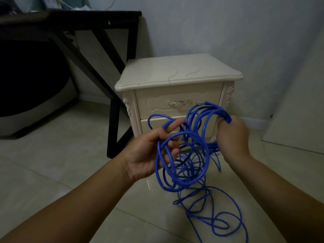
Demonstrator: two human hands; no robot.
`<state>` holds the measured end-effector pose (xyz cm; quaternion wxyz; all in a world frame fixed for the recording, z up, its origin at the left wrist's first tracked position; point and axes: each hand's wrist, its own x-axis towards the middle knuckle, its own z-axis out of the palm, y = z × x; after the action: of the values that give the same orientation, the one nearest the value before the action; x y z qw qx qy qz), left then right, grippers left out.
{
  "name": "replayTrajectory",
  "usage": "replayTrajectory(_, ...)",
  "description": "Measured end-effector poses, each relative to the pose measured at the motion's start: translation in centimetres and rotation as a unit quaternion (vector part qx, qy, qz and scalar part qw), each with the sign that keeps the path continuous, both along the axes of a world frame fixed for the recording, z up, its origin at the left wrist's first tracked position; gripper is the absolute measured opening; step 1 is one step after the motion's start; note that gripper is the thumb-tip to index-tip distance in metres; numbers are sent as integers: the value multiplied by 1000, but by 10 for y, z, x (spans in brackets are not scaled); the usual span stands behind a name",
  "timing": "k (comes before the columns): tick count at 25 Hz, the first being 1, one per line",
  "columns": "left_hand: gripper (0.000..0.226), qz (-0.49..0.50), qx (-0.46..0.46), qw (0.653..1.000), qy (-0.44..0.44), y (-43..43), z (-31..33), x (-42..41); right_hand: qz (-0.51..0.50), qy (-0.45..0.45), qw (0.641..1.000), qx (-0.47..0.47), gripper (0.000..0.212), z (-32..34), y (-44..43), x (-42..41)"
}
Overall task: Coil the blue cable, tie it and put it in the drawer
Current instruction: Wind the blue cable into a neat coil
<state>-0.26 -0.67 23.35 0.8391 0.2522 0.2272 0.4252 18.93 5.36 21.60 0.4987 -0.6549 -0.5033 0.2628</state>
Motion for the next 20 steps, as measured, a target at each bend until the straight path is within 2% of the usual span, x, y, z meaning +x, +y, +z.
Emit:
replayTrajectory(5, 53, 24, 2, 998, 52, -12, 9, 19, -38, -26, 999, -21, 36, -12, 4, -7)
replayTrajectory(9, 42, 93, 10, 987, 131, -12, 13, 26, -14, -47, 998, -25, 32, -17, 2, -13)
replayTrajectory(11, 39, 113, 15, 983, 143, -9, 16, 23, -6, -49, 999, -13, 30, -20, -3, -14)
replayTrajectory(15, 72, 27, 34, 999, -4, -6, 15, 5, -17, -25, 999, -38, 29, -15, 1, -4)
replayTrajectory(18, 69, 20, 64, 996, -59, -3, 12, -6, -49, 36, 995, -81, 30, -16, 8, 7)
replayTrajectory(20, 64, 44, 86, 994, -54, -1, 11, -9, -61, 69, 991, -98, 25, -18, 12, 11)
